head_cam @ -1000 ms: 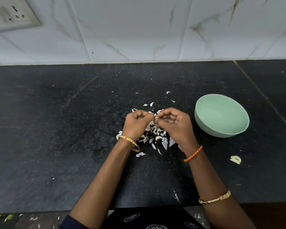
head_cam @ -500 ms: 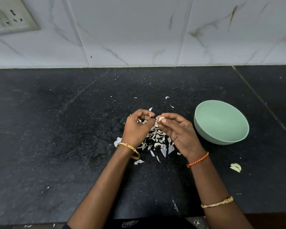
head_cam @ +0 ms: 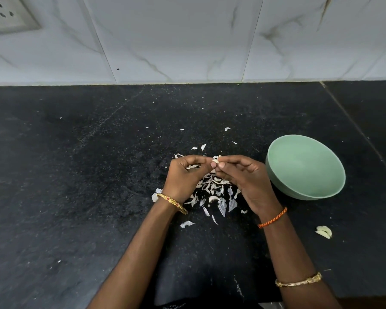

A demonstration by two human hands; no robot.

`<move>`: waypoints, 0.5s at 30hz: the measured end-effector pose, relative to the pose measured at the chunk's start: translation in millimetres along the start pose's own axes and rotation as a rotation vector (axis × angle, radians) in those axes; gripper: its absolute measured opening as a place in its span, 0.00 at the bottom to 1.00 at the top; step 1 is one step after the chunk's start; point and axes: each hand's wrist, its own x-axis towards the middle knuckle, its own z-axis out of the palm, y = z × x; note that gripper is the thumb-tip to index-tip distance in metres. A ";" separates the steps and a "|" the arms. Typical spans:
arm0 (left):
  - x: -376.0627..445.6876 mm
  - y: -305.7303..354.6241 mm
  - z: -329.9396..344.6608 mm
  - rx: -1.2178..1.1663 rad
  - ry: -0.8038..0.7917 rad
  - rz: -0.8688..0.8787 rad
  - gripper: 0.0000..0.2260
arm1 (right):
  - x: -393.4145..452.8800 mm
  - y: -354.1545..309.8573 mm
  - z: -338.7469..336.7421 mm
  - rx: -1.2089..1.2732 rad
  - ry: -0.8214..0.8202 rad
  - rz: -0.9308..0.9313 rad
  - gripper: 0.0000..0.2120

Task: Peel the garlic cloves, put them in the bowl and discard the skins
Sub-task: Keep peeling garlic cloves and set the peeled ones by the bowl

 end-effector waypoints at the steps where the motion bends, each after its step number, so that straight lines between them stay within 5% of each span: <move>1: 1.0 -1.1 -0.2 0.005 -0.002 -0.001 0.03 | 0.8 0.5 -0.2 -0.025 0.008 -0.008 0.07; 15: 11.7 -9.2 5.9 0.048 0.006 0.017 0.09 | 6.5 5.8 -0.4 0.044 -0.021 0.056 0.07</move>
